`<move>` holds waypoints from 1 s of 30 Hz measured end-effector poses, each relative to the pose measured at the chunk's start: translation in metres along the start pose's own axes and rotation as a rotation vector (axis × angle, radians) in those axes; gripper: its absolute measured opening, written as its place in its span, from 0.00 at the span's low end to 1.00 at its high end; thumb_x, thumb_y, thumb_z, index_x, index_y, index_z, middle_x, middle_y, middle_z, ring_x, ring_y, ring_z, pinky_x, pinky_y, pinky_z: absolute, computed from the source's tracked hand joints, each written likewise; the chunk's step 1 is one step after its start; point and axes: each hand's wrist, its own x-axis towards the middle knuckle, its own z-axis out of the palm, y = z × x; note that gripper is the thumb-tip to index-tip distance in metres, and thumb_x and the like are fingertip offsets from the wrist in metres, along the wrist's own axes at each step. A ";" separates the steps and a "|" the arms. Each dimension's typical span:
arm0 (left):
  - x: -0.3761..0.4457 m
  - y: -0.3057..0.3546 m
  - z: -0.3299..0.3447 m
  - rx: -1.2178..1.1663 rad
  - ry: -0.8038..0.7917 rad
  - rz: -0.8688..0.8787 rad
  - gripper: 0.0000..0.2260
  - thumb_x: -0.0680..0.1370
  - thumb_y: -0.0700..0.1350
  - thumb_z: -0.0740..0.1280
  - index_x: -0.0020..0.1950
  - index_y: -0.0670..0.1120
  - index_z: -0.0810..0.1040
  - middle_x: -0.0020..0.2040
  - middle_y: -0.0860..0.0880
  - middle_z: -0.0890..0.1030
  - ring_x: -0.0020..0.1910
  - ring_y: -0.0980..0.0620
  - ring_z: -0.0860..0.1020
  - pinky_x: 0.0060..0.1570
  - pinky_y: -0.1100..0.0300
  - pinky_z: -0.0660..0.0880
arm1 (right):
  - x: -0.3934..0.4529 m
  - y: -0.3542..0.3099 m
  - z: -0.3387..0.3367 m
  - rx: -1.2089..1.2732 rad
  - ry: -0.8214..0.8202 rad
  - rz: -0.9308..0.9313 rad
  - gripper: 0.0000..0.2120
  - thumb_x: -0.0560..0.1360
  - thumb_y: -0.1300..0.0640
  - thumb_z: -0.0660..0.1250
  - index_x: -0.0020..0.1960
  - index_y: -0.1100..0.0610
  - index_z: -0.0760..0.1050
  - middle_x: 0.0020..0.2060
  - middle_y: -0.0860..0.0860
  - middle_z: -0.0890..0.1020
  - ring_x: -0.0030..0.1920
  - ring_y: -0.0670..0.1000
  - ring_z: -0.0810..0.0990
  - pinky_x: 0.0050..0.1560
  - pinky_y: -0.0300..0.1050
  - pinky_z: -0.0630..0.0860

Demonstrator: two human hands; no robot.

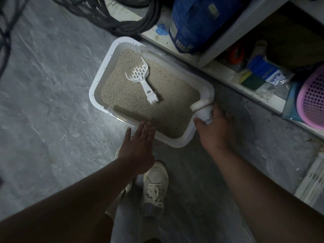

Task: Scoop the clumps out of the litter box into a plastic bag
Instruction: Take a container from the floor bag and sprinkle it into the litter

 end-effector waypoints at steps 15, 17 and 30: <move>-0.003 -0.001 -0.004 -0.005 -0.023 0.002 0.41 0.78 0.56 0.60 0.84 0.49 0.40 0.84 0.50 0.38 0.81 0.51 0.33 0.79 0.41 0.38 | -0.007 -0.005 -0.001 -0.095 -0.122 -0.040 0.36 0.71 0.41 0.73 0.75 0.49 0.66 0.63 0.57 0.75 0.62 0.60 0.73 0.56 0.50 0.72; -0.003 0.000 -0.005 0.001 -0.024 0.002 0.41 0.78 0.56 0.60 0.84 0.48 0.40 0.84 0.50 0.38 0.81 0.51 0.33 0.79 0.41 0.38 | -0.008 -0.005 0.003 -0.082 -0.189 -0.050 0.35 0.69 0.41 0.73 0.73 0.49 0.68 0.61 0.57 0.77 0.61 0.60 0.75 0.57 0.49 0.74; -0.007 -0.001 -0.004 0.012 -0.034 0.000 0.41 0.79 0.57 0.61 0.84 0.48 0.39 0.84 0.49 0.38 0.81 0.50 0.34 0.79 0.39 0.38 | -0.027 -0.007 0.015 -0.145 -0.287 -0.123 0.37 0.67 0.39 0.73 0.73 0.48 0.68 0.63 0.56 0.76 0.63 0.61 0.73 0.59 0.55 0.74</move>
